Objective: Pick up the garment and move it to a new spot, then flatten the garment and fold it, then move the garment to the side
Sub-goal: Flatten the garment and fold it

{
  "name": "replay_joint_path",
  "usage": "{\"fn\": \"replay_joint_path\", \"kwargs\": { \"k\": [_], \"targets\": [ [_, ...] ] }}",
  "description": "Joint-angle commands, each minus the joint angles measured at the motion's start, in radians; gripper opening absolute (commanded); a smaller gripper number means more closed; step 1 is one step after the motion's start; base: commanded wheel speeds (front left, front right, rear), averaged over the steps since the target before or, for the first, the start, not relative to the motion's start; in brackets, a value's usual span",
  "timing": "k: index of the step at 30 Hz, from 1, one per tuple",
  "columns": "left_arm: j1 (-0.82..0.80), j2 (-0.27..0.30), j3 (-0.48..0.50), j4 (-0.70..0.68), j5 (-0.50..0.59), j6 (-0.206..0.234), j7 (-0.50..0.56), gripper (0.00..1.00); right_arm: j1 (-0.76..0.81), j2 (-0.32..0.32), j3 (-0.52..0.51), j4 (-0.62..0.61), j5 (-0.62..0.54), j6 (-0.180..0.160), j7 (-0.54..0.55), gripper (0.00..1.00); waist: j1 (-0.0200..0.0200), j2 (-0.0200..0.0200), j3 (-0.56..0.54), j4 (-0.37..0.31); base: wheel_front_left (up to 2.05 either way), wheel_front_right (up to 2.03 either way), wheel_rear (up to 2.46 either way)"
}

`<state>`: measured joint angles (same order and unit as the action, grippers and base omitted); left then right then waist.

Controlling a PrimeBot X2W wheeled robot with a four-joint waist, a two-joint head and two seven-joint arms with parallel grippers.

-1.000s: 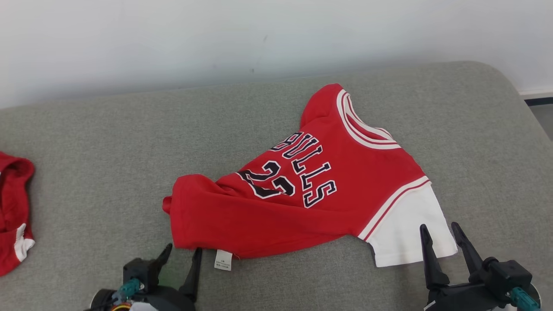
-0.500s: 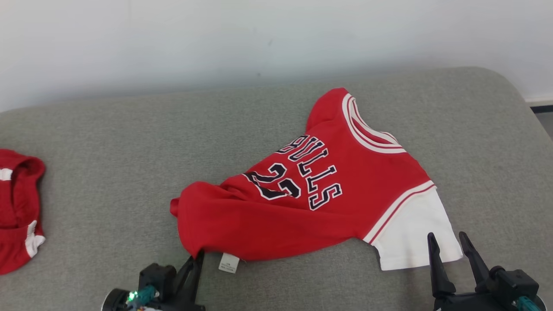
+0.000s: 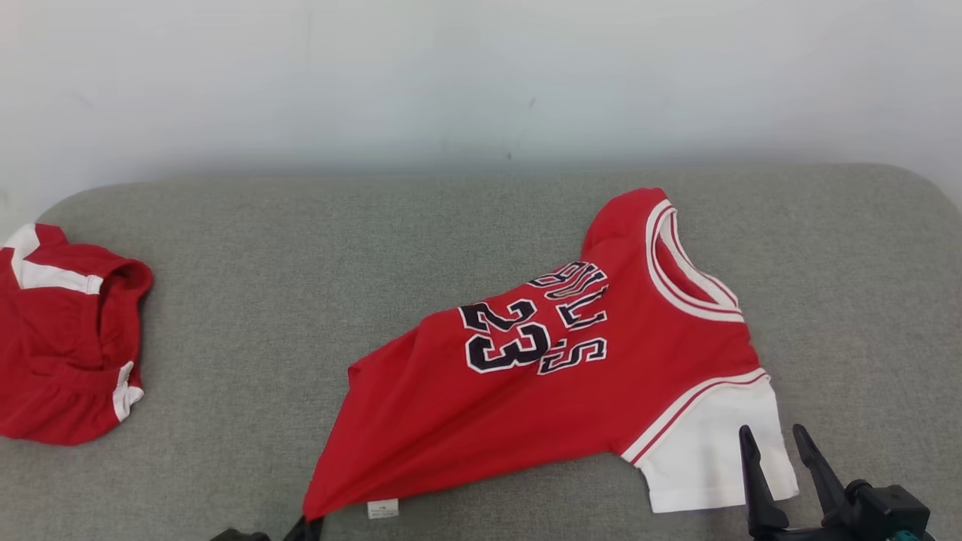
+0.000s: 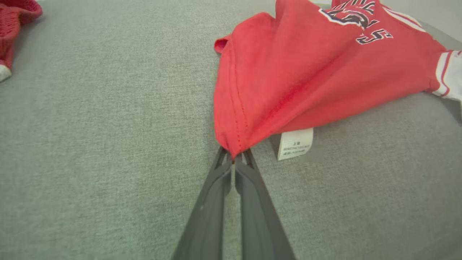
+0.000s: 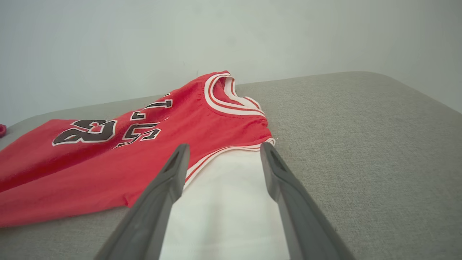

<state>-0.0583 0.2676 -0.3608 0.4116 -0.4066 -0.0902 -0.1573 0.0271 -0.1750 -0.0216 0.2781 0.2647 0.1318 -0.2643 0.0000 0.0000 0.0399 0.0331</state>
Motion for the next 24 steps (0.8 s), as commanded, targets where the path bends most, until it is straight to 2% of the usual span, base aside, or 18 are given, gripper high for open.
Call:
{"fn": "replay_joint_path", "kwargs": {
  "k": [1,2,7,12,16,24],
  "targets": [
    [0.012,-0.003,0.009,-0.009,-0.011,0.007,-0.006,0.96,0.01,-0.001,0.003,0.004,0.012,-0.002,0.0,1.0,0.0,0.0,-0.006,0.002,0.0,0.0,0.0],
    [0.022,-0.006,0.009,-0.013,-0.013,0.011,-0.006,1.0,0.01,-0.003,0.004,0.007,0.012,-0.002,0.0,1.0,0.0,0.0,-0.009,0.001,0.0,0.0,0.0],
    [0.066,-0.029,0.038,-0.057,-0.05,0.032,-0.054,1.0,0.02,-0.01,-0.006,0.01,0.018,-0.002,0.0,1.0,0.0,0.0,-0.027,-0.001,0.0,0.0,0.0],
    [0.123,-0.028,0.085,-0.101,-0.064,0.062,-0.09,1.0,0.035,-0.014,-0.033,0.004,0.017,-0.002,0.0,1.0,0.0,0.0,-0.033,0.003,0.0,0.0,0.0],
    [0.134,-0.025,0.091,-0.093,-0.066,0.055,-0.096,1.0,0.041,-0.023,-0.056,0.016,0.013,-0.002,0.0,1.0,0.0,0.0,-0.032,0.008,0.0,0.0,0.0],
    [0.067,-0.022,0.039,-0.008,-0.033,0.027,-0.076,1.0,0.006,-0.047,-0.05,0.12,0.004,-0.002,0.029,1.0,0.0,0.0,-0.014,-0.003,0.0,0.0,0.0]
  ]
}}
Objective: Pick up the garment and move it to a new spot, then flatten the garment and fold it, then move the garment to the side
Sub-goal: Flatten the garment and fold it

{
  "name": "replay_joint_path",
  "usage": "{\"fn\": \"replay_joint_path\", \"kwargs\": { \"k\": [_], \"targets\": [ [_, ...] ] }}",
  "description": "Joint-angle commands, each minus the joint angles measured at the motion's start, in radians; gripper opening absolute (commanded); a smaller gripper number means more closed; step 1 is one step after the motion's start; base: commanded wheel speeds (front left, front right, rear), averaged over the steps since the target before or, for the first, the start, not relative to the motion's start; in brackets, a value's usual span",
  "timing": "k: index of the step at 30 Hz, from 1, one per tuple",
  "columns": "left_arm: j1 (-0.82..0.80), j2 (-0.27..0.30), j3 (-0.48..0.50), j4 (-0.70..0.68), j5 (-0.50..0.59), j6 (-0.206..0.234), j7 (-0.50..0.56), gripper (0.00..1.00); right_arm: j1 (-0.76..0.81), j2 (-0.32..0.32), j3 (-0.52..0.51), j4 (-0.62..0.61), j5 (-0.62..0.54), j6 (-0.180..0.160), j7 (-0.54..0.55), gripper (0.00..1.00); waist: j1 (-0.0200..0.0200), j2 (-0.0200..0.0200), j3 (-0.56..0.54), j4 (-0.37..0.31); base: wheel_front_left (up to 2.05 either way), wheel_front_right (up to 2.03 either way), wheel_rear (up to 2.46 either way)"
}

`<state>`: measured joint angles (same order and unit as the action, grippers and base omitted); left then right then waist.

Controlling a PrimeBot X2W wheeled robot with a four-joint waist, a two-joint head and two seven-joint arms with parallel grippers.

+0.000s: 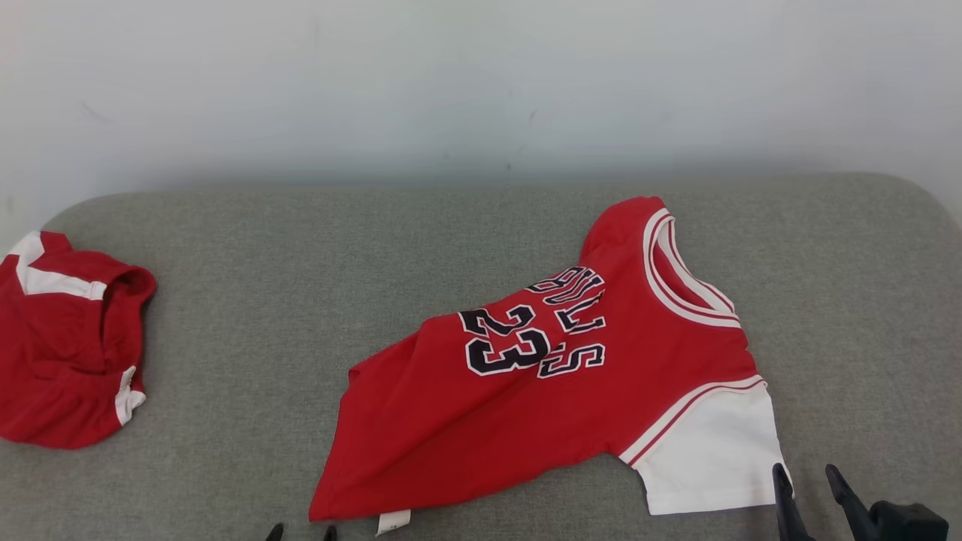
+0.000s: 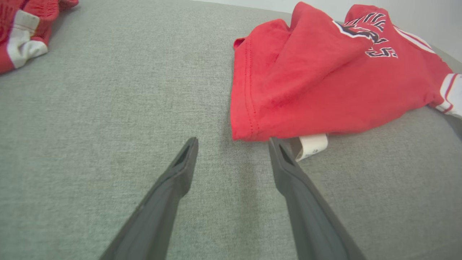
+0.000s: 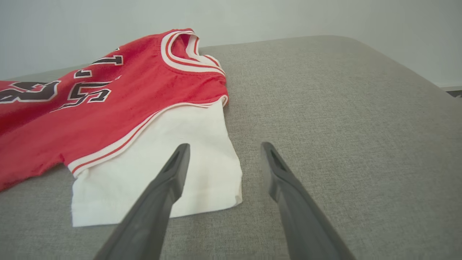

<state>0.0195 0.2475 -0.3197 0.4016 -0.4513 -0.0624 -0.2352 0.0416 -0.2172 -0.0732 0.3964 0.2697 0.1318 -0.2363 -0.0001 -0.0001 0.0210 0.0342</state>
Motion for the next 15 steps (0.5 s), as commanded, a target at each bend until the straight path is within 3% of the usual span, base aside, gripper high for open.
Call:
{"fn": "replay_joint_path", "kwargs": {
  "k": [1,13,14,15],
  "targets": [
    [-0.038,-0.003,-0.013,0.032,0.016,-0.007,-0.001,1.0,-0.025,-0.01,0.006,0.04,-0.004,-0.002,0.018,1.0,0.0001,0.0001,0.014,-0.007,0.0,0.0,0.0],
    [-0.182,-0.019,-0.072,0.2,0.066,-0.042,-0.023,1.0,-0.168,-0.009,0.078,0.284,0.024,-0.002,0.071,1.0,0.0001,0.0001,0.041,-0.018,0.0,0.0,0.0],
    [-0.192,-0.022,-0.075,0.209,0.066,-0.043,-0.025,0.9,-0.176,-0.006,0.084,0.302,0.03,-0.002,0.073,0.69,0.0001,0.0001,0.041,-0.017,0.0,0.0,0.0],
    [-0.193,-0.026,-0.076,0.226,0.056,-0.048,-0.026,0.0,-0.182,-0.007,0.089,0.316,0.034,-0.002,0.068,0.02,0.0001,0.0001,0.039,-0.016,0.0,0.0,0.0]
  ]
}}
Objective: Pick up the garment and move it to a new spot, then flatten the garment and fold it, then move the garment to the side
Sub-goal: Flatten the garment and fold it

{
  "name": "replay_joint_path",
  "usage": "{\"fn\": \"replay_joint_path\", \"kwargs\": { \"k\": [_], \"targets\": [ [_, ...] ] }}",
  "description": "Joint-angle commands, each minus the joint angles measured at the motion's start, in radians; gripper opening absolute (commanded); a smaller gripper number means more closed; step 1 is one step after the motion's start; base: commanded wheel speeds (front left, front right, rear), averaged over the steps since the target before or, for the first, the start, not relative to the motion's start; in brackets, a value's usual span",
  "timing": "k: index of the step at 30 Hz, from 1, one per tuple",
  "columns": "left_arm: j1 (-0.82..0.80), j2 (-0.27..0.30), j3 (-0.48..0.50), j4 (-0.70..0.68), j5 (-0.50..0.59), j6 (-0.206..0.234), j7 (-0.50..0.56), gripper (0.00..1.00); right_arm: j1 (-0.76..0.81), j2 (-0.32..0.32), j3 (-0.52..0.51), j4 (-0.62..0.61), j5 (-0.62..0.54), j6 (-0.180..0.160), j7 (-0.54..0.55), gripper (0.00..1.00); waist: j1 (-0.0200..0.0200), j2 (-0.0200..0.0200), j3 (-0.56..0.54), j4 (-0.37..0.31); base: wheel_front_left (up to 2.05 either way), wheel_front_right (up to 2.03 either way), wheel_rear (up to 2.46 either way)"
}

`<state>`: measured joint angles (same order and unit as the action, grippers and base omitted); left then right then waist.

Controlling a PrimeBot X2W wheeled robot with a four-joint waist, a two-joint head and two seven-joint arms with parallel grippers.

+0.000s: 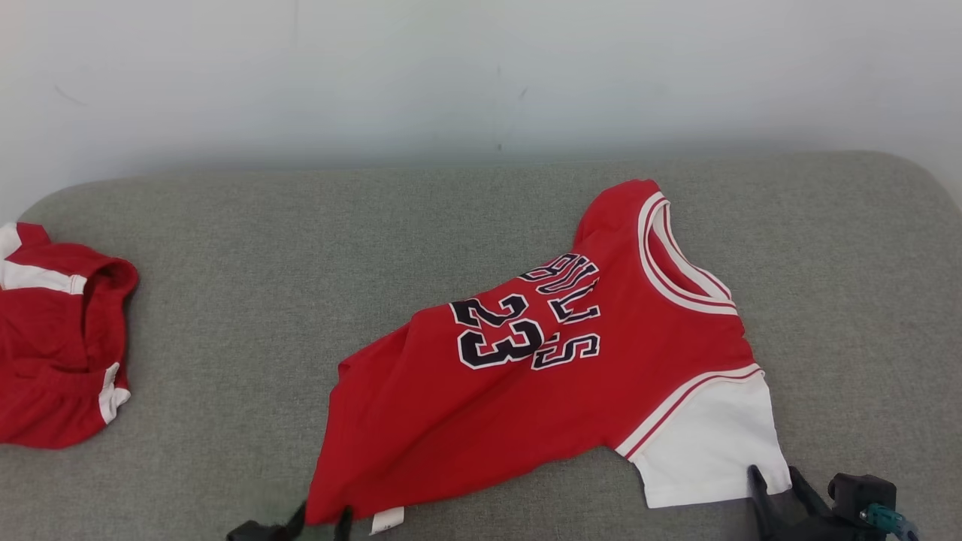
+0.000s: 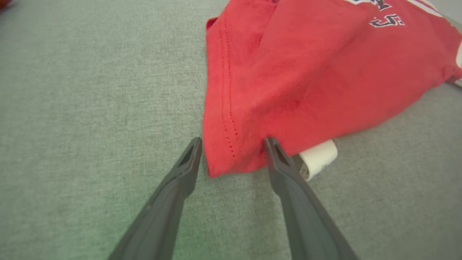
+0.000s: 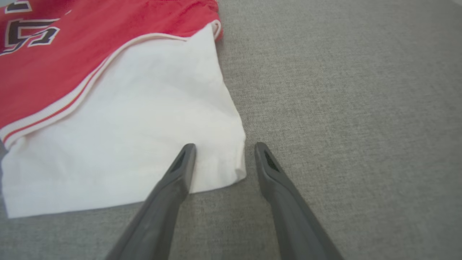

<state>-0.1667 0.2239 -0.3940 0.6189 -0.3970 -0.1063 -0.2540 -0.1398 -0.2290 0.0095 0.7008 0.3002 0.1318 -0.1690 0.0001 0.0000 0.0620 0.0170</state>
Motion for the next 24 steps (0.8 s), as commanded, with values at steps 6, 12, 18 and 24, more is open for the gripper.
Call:
{"fn": "replay_joint_path", "kwargs": {
  "k": [6,12,18,24],
  "targets": [
    [0.006,-0.019,-0.022,0.077,-0.036,-0.016,-0.007,0.0,-0.008,0.001,0.033,0.053,0.054,-0.002,-0.037,0.0,-0.0001,0.0,-0.016,0.001,0.0,0.0,0.0],
    [0.035,-0.009,0.012,-0.018,-0.045,-0.016,-0.012,0.0,0.036,-0.019,0.05,-0.04,0.106,-0.002,-0.078,0.0,-0.0001,0.0,-0.03,0.005,0.0,0.0,0.0],
    [-0.009,0.03,0.049,-0.178,-0.035,-0.008,-0.005,0.0,-0.012,-0.053,0.069,-0.241,0.151,-0.002,-0.069,0.0,-0.0001,0.0,-0.026,-0.019,0.0,0.0,0.0],
    [-0.247,0.097,0.026,-0.303,-0.048,-0.021,0.127,0.0,-0.225,-0.112,0.078,-0.393,0.197,-0.002,0.038,0.0,-0.0001,0.0,0.045,-0.04,0.0,0.0,0.0]
  ]
}}
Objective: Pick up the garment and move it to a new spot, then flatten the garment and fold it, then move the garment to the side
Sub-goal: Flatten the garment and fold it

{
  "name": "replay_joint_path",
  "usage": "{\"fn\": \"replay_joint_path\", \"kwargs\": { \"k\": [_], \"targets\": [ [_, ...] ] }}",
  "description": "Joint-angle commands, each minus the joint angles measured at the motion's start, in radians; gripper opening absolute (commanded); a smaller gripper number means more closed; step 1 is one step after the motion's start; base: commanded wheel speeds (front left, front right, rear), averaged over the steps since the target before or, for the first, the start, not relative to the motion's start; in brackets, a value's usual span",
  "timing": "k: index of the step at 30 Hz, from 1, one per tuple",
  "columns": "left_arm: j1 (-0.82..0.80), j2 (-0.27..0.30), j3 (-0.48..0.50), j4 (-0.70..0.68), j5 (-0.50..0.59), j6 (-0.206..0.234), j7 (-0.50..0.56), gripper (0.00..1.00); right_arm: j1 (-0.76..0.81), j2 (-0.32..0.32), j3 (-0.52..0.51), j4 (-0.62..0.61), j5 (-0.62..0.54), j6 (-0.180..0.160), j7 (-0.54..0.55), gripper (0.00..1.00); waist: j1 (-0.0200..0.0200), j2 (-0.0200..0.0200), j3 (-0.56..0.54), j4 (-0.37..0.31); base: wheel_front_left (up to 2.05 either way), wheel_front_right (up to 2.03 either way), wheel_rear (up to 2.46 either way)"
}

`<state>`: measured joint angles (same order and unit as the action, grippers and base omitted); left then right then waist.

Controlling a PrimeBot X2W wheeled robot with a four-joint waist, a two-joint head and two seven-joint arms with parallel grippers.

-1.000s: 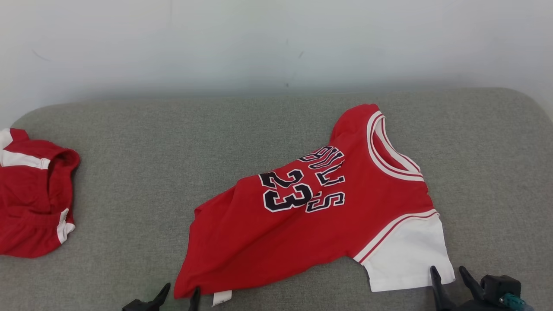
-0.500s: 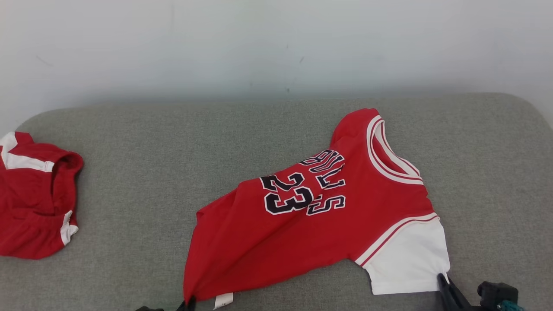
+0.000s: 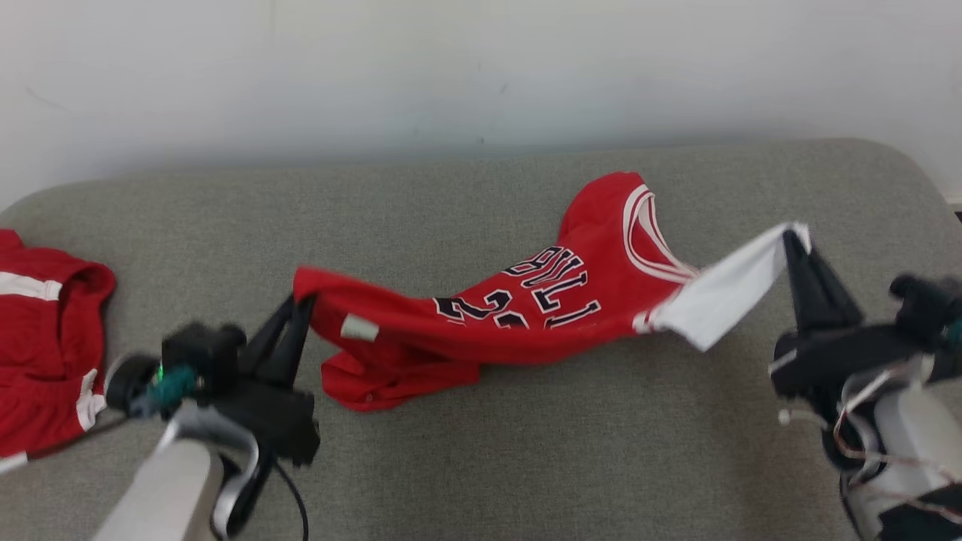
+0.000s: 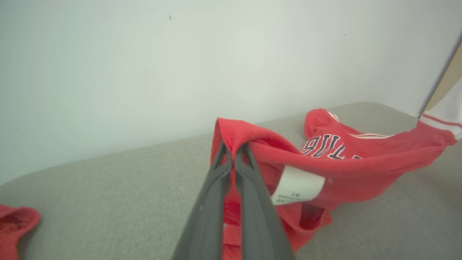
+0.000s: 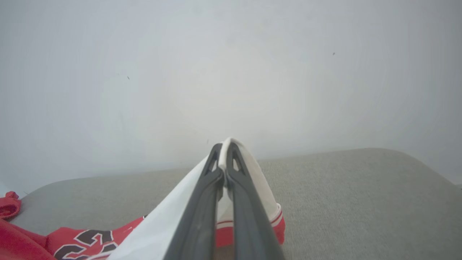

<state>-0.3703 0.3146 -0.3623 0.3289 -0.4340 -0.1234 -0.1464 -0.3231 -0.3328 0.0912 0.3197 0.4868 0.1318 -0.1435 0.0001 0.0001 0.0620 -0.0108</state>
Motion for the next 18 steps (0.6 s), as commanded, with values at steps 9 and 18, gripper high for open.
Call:
{"fn": "replay_joint_path", "kwargs": {
  "k": [9,18],
  "targets": [
    [-0.581,0.123,-0.11,-0.019,-0.112,-0.005,0.233,0.0,-0.552,-0.052,0.01,0.014,0.015,-0.002,0.176,0.0,-0.0001,-0.0001,0.275,-0.039,0.0,0.0,0.0],
    [-1.142,0.144,-0.147,0.184,-0.236,-0.006,0.319,0.0,-1.185,-0.022,0.031,0.237,0.023,-0.002,0.26,0.0,-0.0001,-0.0001,0.511,-0.072,0.0,0.0,0.0]
  ]
}}
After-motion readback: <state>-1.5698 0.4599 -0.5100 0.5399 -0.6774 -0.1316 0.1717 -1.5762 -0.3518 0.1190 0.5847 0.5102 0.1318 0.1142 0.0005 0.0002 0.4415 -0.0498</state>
